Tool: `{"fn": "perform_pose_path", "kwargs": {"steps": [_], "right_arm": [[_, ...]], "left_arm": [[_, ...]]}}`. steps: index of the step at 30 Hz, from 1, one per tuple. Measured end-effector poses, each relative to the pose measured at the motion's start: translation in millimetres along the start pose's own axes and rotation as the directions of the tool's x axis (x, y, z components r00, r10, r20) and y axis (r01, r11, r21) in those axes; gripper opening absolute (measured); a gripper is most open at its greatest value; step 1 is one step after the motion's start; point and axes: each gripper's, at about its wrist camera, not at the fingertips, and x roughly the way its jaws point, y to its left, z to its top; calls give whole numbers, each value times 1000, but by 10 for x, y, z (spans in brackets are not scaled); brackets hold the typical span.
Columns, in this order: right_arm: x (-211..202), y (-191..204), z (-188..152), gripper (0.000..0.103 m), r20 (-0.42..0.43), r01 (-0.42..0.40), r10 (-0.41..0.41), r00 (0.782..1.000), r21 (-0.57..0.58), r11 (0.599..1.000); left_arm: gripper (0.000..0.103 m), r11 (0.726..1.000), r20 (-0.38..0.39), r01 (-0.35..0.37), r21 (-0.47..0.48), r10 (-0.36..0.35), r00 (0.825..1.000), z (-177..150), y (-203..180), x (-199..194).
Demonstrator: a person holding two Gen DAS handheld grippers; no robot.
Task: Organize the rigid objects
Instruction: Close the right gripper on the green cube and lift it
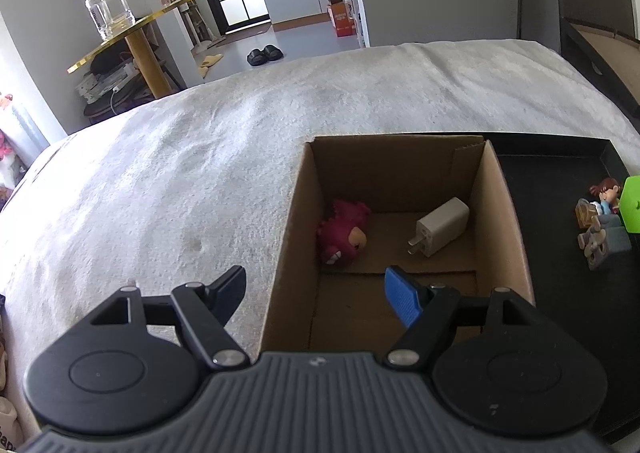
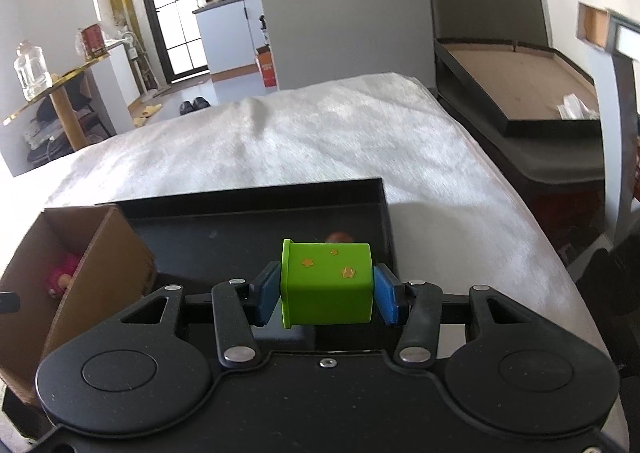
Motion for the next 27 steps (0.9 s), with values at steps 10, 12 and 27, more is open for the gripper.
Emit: {"fn": "perform_pose_path", "kwargs": {"steps": [10, 12, 27], "right_arm": [[-71, 291, 146, 48, 35, -71, 72, 997, -22, 997], [-87, 363, 169, 48, 43, -87, 89, 995, -30, 996], [-110, 1041, 321, 48, 62, -209, 217, 974, -109, 972]], "left_arm": [[75, 999, 19, 7, -43, -6, 1000, -31, 120, 3], [74, 999, 26, 10, -45, -9, 1000, -38, 137, 3], [43, 993, 32, 60, -101, -57, 998, -111, 351, 76]]}}
